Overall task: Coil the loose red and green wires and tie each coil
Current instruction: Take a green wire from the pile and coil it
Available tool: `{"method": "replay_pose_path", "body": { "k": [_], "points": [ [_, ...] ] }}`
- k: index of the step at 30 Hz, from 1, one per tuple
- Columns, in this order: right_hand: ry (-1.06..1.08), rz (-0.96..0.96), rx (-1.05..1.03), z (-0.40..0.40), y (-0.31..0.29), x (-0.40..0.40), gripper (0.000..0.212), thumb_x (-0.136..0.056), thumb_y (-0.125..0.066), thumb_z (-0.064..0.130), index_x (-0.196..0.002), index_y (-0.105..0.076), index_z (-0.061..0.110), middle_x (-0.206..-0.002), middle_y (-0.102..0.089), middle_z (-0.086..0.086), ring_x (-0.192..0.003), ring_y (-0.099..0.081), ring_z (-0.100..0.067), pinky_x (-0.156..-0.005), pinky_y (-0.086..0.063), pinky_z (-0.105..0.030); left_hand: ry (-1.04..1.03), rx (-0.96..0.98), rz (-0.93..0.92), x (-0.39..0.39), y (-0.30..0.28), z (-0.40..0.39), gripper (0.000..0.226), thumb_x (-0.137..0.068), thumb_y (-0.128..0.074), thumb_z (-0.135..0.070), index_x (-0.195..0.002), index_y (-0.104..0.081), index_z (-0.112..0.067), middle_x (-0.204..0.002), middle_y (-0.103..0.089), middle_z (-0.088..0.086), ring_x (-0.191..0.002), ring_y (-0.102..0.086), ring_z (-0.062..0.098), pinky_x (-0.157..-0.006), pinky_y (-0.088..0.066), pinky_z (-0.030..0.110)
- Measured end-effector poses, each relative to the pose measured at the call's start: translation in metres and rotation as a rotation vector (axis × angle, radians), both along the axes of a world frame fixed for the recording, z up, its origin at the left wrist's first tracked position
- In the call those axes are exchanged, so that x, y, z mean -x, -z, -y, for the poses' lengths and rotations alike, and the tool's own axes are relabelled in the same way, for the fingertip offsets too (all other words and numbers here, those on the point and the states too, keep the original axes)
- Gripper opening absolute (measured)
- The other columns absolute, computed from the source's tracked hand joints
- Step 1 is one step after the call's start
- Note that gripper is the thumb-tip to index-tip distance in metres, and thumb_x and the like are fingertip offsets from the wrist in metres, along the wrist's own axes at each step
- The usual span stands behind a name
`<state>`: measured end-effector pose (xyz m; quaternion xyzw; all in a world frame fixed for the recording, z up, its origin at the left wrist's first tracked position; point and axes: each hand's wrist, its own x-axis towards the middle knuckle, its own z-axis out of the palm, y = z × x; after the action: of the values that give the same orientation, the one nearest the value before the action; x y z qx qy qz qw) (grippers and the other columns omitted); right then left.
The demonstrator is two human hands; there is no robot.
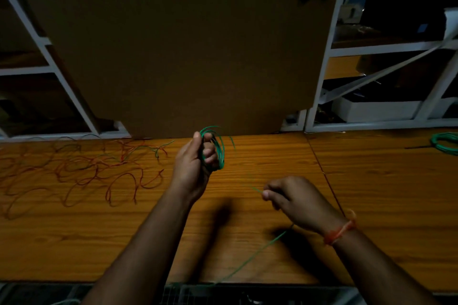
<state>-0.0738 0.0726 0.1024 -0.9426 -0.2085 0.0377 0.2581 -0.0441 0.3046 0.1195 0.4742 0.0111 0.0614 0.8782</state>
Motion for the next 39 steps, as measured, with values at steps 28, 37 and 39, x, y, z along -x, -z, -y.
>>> {"method": "replay_pose_path", "body": {
  "k": [28,37,39],
  "points": [
    [0.026,-0.432,-1.042,-0.036,-0.034,-0.043,0.011,-0.095,-0.069,0.012,-0.091,-0.058,0.013,-0.063,-0.057,0.000,-0.050,-0.047,-0.009,-0.045,-0.036,-0.020,0.351,-0.225,-0.006,0.014,-0.001,0.006,0.028,-0.103,-0.048,-0.031,-0.079,-0.051,-0.018,-0.055,-0.024,-0.008,-0.045,-0.015,0.007,-0.045,-0.014,0.019],
    [0.063,-0.514,-1.149,-0.040,0.017,-0.032,0.021,-0.095,-0.068,0.018,-0.113,-0.069,0.009,-0.066,-0.038,0.003,-0.052,-0.031,-0.008,-0.047,-0.022,-0.023,0.463,0.277,-0.207,0.007,0.004,0.005,0.027,-0.102,-0.041,-0.034,-0.083,-0.051,-0.018,-0.056,-0.013,-0.010,-0.044,-0.010,0.005,-0.039,-0.018,0.017],
    [0.025,-0.421,-1.066,-0.042,0.016,-0.032,0.017,-0.099,-0.063,0.026,-0.096,-0.074,0.013,-0.064,-0.032,0.005,-0.053,-0.025,-0.010,-0.047,-0.017,-0.026,0.508,0.301,-0.220,0.007,0.007,0.005,0.029,-0.103,-0.040,-0.034,-0.083,-0.052,-0.017,-0.055,-0.013,-0.010,-0.044,-0.010,0.004,-0.040,-0.018,0.018]
  ]
}}
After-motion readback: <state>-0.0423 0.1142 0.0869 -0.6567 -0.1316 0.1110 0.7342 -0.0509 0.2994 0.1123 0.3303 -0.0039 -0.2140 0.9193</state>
